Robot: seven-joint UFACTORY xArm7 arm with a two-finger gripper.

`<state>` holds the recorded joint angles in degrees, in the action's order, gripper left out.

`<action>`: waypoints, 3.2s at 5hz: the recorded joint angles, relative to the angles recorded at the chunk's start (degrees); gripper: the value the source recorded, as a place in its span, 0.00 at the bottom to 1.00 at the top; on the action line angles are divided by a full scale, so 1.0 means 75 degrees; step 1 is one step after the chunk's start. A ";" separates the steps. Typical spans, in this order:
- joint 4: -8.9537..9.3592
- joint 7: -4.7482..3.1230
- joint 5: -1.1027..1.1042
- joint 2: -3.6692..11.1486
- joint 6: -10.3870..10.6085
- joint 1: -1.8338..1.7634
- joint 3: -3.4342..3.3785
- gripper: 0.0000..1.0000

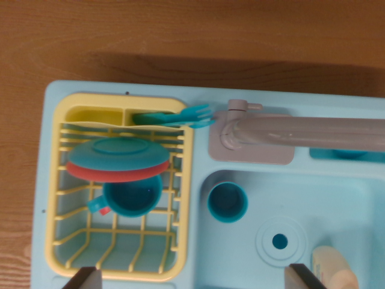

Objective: Pick detergent from the sink

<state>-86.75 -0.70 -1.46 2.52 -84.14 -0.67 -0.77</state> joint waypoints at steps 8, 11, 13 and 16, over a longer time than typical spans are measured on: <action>0.1034 -0.0541 -0.0096 0.0083 0.1073 0.0236 0.0247 0.00; 0.1688 -0.0883 -0.0156 0.0135 0.1751 0.0384 0.0404 0.00; 0.2038 -0.1067 -0.0189 0.0163 0.2115 0.0464 0.0487 0.00; 0.2373 -0.1242 -0.0219 0.0190 0.2462 0.0540 0.0567 0.00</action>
<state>-68.95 -10.02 -3.11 3.94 -65.67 3.38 3.49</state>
